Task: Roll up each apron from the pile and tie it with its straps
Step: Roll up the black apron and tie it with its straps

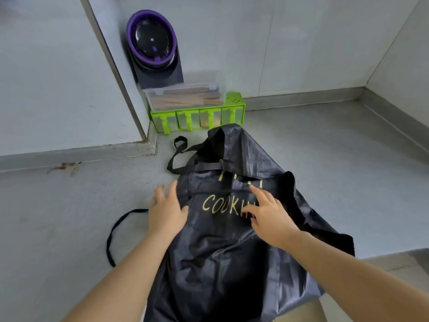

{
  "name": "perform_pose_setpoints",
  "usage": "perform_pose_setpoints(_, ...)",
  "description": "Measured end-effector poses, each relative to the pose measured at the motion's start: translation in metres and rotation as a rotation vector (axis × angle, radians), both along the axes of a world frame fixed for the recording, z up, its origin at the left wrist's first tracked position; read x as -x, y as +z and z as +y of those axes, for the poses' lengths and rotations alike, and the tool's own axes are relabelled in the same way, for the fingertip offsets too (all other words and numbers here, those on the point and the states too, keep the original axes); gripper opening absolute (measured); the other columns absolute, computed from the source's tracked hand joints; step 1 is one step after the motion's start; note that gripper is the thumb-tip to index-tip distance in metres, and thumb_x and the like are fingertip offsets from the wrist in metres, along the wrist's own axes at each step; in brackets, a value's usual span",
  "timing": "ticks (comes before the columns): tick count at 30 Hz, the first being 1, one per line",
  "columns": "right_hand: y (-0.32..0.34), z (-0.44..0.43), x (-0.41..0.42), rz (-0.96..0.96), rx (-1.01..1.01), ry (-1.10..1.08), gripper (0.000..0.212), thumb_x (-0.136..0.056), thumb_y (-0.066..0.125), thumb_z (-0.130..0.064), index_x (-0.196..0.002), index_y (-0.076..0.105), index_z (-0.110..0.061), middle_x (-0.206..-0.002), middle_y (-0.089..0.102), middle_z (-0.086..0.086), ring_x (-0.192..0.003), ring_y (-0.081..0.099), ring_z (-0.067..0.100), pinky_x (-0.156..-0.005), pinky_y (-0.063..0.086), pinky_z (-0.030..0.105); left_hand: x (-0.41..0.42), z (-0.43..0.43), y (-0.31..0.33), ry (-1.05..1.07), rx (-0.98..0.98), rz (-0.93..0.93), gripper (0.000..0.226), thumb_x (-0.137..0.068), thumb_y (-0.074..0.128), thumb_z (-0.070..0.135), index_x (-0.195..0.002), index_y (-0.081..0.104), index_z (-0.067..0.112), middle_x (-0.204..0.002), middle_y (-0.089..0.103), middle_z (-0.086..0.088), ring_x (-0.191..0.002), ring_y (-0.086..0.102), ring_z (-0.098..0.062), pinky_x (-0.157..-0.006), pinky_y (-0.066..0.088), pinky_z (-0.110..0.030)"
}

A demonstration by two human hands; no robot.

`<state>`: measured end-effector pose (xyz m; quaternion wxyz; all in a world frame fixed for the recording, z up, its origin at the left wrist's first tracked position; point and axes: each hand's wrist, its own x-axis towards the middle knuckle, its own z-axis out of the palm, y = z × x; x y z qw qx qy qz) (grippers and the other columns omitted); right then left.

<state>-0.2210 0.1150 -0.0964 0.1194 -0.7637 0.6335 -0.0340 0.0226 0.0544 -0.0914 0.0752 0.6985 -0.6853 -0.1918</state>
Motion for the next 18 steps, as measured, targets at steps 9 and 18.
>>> perform_pose_setpoints(9, -0.014, -0.041, -0.004, 0.086, -0.315, -0.198, 0.062, -0.099, 0.039, -0.037, -0.152, 0.011, -0.017, -0.16, -0.001, -0.005, -0.146, 0.003, 0.022, -0.115, 0.012, 0.054, 0.0, -0.013, -0.018, 0.034, 0.019, 0.202, 0.041, -0.096, 0.049, 0.012, -0.136, 0.042, 0.018, -0.121, 0.06, -0.006, -0.103, 0.059, -0.023, -0.076, 0.046, -0.03)
perform_pose_setpoints(18, -0.009, -0.075, -0.036, -0.133, -0.167, -0.32, 0.068, -0.094, 0.053, -0.026, -0.15, 0.016, -0.018, -0.147, 0.034, 0.005, -0.135, 0.03, 0.028, -0.109, 0.026, 0.059, -0.075, 0.015, 0.009, 0.398, 0.172, 0.396, 0.021, -0.092, 0.042, 0.001, -0.1, 0.053, 0.017, -0.076, 0.06, -0.005, -0.06, 0.052, -0.021, -0.05, 0.036, -0.032)
